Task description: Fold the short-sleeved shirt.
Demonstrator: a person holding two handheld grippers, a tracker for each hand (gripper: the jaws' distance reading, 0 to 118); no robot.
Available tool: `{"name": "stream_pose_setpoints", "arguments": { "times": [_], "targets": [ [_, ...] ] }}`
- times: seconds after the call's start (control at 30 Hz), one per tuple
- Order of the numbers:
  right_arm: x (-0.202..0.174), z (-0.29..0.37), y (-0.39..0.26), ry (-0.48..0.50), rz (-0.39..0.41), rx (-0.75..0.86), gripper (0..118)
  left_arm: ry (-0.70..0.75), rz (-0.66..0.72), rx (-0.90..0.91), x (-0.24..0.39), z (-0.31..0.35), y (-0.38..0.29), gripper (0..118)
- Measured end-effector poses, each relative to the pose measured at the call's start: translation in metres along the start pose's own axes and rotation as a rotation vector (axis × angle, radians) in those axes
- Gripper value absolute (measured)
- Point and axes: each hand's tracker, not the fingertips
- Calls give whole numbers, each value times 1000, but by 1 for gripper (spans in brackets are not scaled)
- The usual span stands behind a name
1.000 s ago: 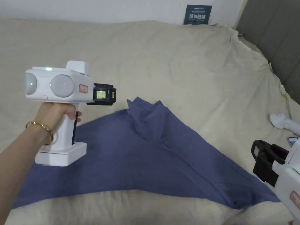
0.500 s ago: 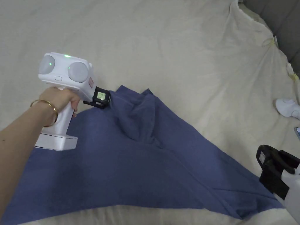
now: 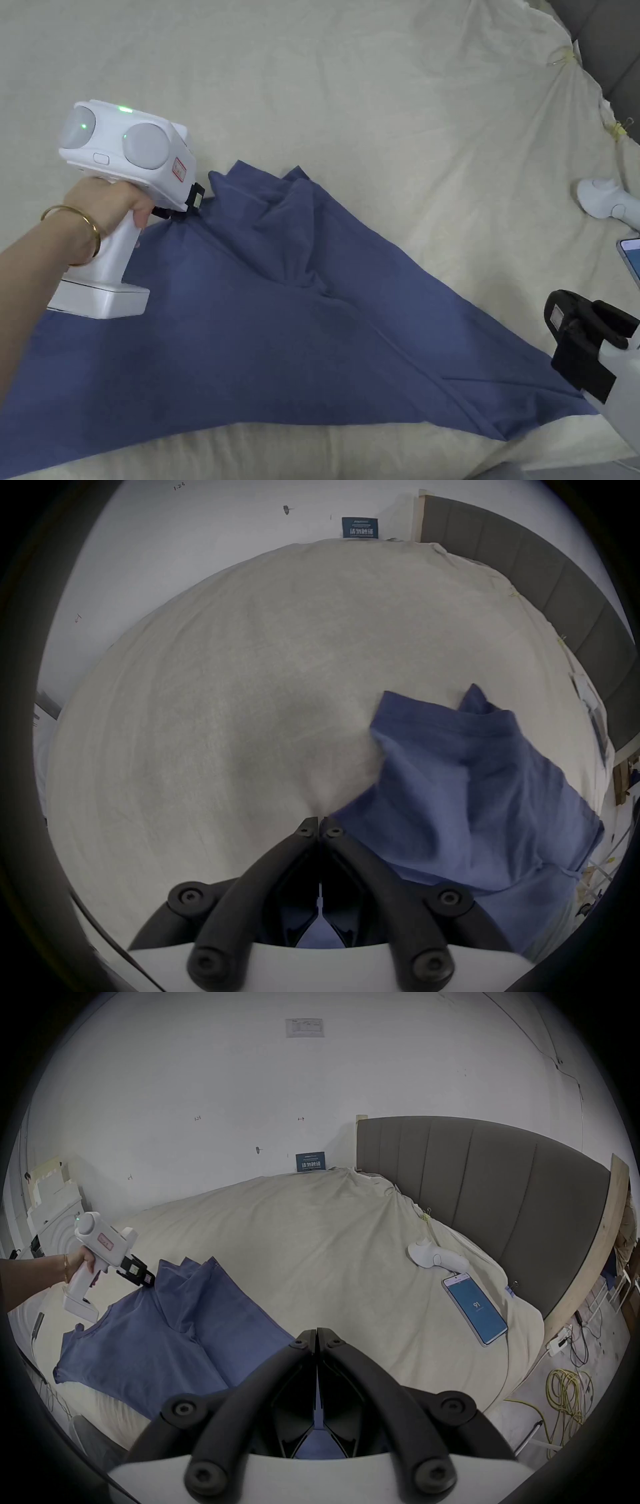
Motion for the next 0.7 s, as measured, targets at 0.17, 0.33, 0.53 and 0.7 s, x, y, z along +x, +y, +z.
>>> {"name": "stream_pose_setpoints", "arguments": {
  "times": [0.17,0.33,0.53,0.7],
  "targets": [
    [11,11,9,-22,-48,10,0,-19,41,139,-3,35,-5,0],
    [40,17,28,-64,-68,-44,0,-42,148,255,-9,76,-16,0],
    [87,-16,31,-61,-170,-400,72,-31,165,294,-6,101,-29,0],
    [91,-43,-4,-99,-125,-578,112,-21,175,307,-1,109,-34,0]
  ]
}}
